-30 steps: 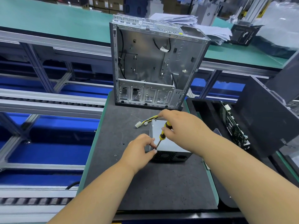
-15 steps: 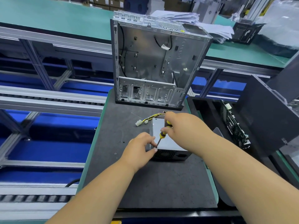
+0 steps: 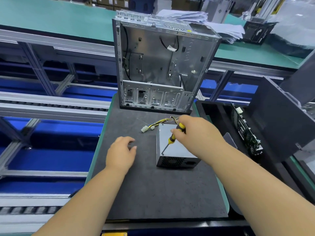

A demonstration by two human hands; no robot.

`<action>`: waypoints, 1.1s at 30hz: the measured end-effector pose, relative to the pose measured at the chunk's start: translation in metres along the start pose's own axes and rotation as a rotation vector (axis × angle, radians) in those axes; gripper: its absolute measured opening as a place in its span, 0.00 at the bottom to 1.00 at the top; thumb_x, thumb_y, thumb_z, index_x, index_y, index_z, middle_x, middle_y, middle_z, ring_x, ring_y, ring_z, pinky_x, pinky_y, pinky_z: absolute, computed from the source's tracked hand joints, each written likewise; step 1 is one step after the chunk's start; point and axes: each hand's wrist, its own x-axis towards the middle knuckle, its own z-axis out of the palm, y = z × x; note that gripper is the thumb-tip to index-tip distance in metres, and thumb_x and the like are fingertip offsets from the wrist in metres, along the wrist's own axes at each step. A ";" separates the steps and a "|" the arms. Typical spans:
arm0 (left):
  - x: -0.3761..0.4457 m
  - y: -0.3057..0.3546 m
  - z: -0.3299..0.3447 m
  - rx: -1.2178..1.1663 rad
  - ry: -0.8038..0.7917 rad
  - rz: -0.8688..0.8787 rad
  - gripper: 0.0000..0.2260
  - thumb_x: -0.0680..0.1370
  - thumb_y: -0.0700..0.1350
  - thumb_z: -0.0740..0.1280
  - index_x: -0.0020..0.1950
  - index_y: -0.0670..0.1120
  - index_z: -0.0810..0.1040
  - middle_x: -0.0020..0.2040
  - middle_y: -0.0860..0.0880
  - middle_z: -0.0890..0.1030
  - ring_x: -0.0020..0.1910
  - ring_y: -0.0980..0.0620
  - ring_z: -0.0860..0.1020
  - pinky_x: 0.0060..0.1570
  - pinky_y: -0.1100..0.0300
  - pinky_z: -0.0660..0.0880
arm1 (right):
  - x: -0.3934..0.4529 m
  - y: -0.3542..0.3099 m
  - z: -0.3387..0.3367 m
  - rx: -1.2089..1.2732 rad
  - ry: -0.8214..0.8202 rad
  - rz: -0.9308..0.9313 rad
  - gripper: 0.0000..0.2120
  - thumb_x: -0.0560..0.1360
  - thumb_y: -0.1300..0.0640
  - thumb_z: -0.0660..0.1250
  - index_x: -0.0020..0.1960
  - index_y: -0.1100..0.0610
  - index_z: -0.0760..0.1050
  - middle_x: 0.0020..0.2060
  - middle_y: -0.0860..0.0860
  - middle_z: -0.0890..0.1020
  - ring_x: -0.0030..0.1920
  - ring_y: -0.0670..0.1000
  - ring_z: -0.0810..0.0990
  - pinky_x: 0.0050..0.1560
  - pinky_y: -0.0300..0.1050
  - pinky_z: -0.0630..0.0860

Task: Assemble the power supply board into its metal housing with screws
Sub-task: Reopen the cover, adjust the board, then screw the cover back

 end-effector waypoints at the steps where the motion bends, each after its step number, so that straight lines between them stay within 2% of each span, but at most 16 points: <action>1: 0.003 -0.005 0.001 0.068 -0.033 -0.070 0.11 0.76 0.47 0.69 0.58 0.53 0.79 0.56 0.52 0.77 0.51 0.49 0.78 0.54 0.53 0.75 | -0.001 0.003 -0.001 0.061 0.048 0.008 0.14 0.78 0.45 0.62 0.39 0.51 0.67 0.28 0.45 0.74 0.30 0.48 0.70 0.28 0.44 0.62; 2: 0.005 -0.008 0.003 0.122 -0.069 -0.110 0.11 0.76 0.47 0.69 0.59 0.53 0.78 0.56 0.51 0.76 0.53 0.47 0.77 0.55 0.52 0.75 | -0.002 0.007 0.000 0.131 0.091 0.015 0.13 0.78 0.45 0.63 0.40 0.53 0.69 0.27 0.43 0.75 0.30 0.48 0.70 0.28 0.44 0.61; 5: 0.009 -0.012 0.012 0.201 -0.098 -0.120 0.11 0.77 0.45 0.68 0.60 0.50 0.78 0.56 0.48 0.76 0.55 0.45 0.76 0.54 0.51 0.75 | -0.002 0.015 0.001 0.258 0.142 0.030 0.12 0.79 0.46 0.63 0.43 0.54 0.71 0.28 0.29 0.73 0.28 0.47 0.68 0.29 0.44 0.60; 7: 0.013 -0.013 0.014 0.226 -0.084 -0.118 0.09 0.78 0.43 0.66 0.58 0.49 0.78 0.56 0.46 0.76 0.53 0.44 0.76 0.50 0.52 0.75 | -0.002 0.021 0.002 0.277 0.145 0.030 0.12 0.79 0.46 0.63 0.43 0.54 0.71 0.28 0.27 0.72 0.28 0.47 0.67 0.29 0.44 0.60; 10: 0.017 -0.012 0.015 0.312 -0.075 -0.120 0.04 0.79 0.43 0.64 0.50 0.48 0.79 0.52 0.46 0.76 0.46 0.45 0.75 0.41 0.56 0.69 | -0.003 0.032 0.004 0.314 0.143 0.016 0.12 0.79 0.47 0.63 0.43 0.54 0.70 0.28 0.27 0.73 0.27 0.46 0.67 0.29 0.43 0.60; 13: 0.015 -0.009 0.016 0.316 -0.055 -0.149 0.04 0.79 0.45 0.66 0.44 0.49 0.78 0.49 0.48 0.76 0.41 0.48 0.73 0.39 0.57 0.68 | -0.009 0.046 0.001 0.364 0.158 0.004 0.11 0.79 0.48 0.63 0.42 0.52 0.70 0.28 0.29 0.73 0.29 0.44 0.69 0.29 0.42 0.60; 16: 0.007 0.005 0.018 0.042 0.017 -0.247 0.07 0.76 0.46 0.69 0.40 0.49 0.76 0.40 0.49 0.79 0.38 0.49 0.76 0.35 0.58 0.69 | -0.014 0.065 -0.005 0.471 0.197 0.006 0.09 0.79 0.50 0.64 0.41 0.49 0.71 0.29 0.42 0.75 0.29 0.45 0.68 0.30 0.44 0.63; 18: 0.001 0.025 0.018 -0.384 0.074 -0.365 0.07 0.76 0.43 0.69 0.39 0.46 0.76 0.37 0.48 0.80 0.38 0.48 0.78 0.37 0.58 0.73 | -0.017 0.079 -0.011 0.558 0.221 0.026 0.07 0.79 0.50 0.64 0.42 0.49 0.71 0.30 0.47 0.74 0.29 0.46 0.68 0.32 0.46 0.67; 20: -0.006 0.052 0.017 -0.809 0.093 -0.443 0.07 0.77 0.39 0.69 0.40 0.43 0.75 0.37 0.45 0.80 0.38 0.48 0.78 0.41 0.59 0.76 | -0.019 0.091 -0.016 0.651 0.217 0.046 0.07 0.79 0.50 0.64 0.43 0.49 0.72 0.33 0.50 0.77 0.32 0.49 0.73 0.34 0.49 0.72; 22: -0.014 0.080 0.015 -1.022 0.060 -0.459 0.07 0.78 0.37 0.68 0.41 0.43 0.75 0.36 0.46 0.79 0.37 0.51 0.78 0.39 0.63 0.76 | -0.021 0.100 -0.020 0.745 0.199 0.059 0.06 0.79 0.51 0.64 0.43 0.50 0.73 0.35 0.50 0.80 0.34 0.46 0.79 0.41 0.53 0.78; 24: -0.024 0.106 0.016 -1.086 -0.016 -0.421 0.06 0.78 0.36 0.68 0.42 0.43 0.75 0.35 0.48 0.79 0.34 0.54 0.78 0.36 0.66 0.75 | -0.024 0.110 -0.023 0.822 0.179 0.057 0.06 0.79 0.53 0.64 0.43 0.51 0.74 0.35 0.49 0.82 0.35 0.43 0.80 0.44 0.54 0.80; 28: -0.045 0.148 0.027 -1.101 -0.150 -0.369 0.03 0.79 0.37 0.66 0.47 0.43 0.78 0.35 0.51 0.80 0.33 0.56 0.78 0.35 0.67 0.76 | -0.027 0.129 -0.028 0.925 0.163 0.042 0.05 0.78 0.54 0.64 0.43 0.51 0.75 0.35 0.50 0.82 0.35 0.44 0.82 0.44 0.53 0.81; 33: -0.060 0.181 0.048 -1.155 -0.205 -0.385 0.03 0.79 0.38 0.66 0.47 0.41 0.78 0.35 0.51 0.80 0.33 0.58 0.78 0.36 0.68 0.77 | -0.034 0.156 -0.037 0.958 0.135 0.031 0.05 0.79 0.54 0.64 0.44 0.50 0.75 0.34 0.49 0.83 0.35 0.48 0.81 0.44 0.52 0.81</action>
